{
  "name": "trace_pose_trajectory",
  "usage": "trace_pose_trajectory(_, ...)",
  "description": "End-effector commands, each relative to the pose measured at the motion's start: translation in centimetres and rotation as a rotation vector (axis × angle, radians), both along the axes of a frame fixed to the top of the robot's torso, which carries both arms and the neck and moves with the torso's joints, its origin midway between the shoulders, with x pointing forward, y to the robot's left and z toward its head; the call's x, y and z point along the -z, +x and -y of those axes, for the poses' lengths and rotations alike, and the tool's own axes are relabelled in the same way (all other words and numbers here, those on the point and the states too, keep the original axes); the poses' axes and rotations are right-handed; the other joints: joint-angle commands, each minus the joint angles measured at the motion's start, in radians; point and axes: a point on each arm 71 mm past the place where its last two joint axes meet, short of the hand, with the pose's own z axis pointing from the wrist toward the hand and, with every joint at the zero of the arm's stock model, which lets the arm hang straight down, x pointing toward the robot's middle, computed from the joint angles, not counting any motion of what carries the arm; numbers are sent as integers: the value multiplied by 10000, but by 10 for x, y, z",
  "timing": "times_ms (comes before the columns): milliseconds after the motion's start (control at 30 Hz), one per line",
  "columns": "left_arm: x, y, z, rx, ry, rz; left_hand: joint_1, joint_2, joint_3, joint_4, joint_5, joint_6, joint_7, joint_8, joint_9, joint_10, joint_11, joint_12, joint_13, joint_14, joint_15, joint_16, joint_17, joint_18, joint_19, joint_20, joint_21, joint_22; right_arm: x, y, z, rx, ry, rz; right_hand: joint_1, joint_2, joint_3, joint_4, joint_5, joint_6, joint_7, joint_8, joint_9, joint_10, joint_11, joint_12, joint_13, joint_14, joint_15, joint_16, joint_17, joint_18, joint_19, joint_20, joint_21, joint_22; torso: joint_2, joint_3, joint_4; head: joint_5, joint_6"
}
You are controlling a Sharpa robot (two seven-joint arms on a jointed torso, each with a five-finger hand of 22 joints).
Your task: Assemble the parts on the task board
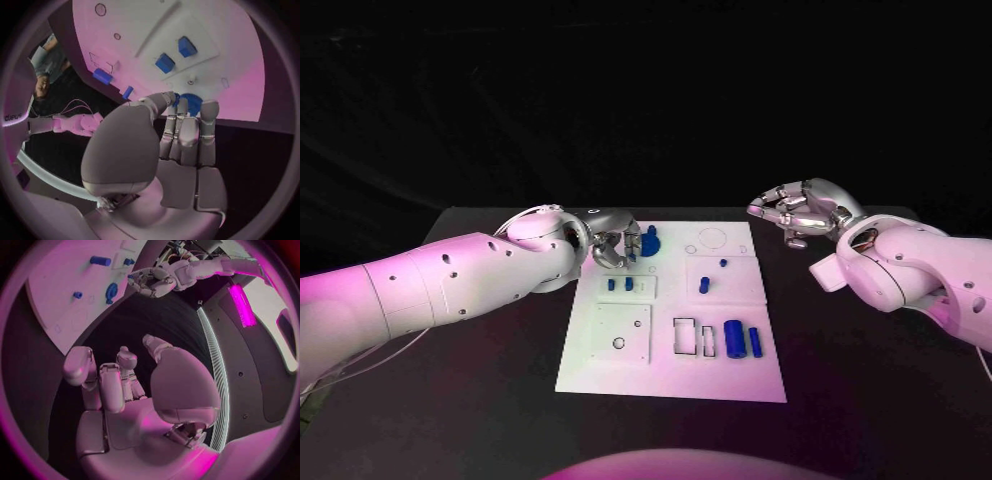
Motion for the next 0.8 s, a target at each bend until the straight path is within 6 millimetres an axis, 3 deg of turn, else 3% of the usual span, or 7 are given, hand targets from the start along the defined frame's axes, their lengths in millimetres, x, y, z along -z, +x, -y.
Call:
trace_pose_trajectory(33,2,1,-2,-112,78,-387,-77,-1,2,-41,30,17,19,-50,9,102,3,-30,15,44,5,8,-8,-129,37,1,64,30,0,-1,-1,-111,-40,62,11,105,-4,43,53,-55,-3,42,9,-51,16,-49,-5,272,-76,-63,-9,68,-57,-2,-38,-7,-7,3,2,53,0)
trace_pose_trajectory(300,6,4,-7,-252,323,-546,-90,-17,4,-51,22,23,18,-60,10,108,3,-39,16,56,5,14,13,-125,28,3,59,16,0,-1,-2,-136,-32,55,23,113,-15,57,50,-44,-9,59,14,-46,12,-45,-5,275,-78,-62,-2,66,-51,-3,-37,-2,-14,6,-32,98,4)
trace_pose_trajectory(800,11,9,-15,-525,451,-796,-107,-23,8,-55,13,28,16,-73,10,113,3,-50,16,87,6,34,95,-132,51,6,78,52,1,-1,-3,-147,-24,45,23,113,-15,57,50,-44,-9,59,14,-46,12,-45,-5,275,-78,-62,-2,66,-51,-3,-37,-2,4,13,-28,93,43)
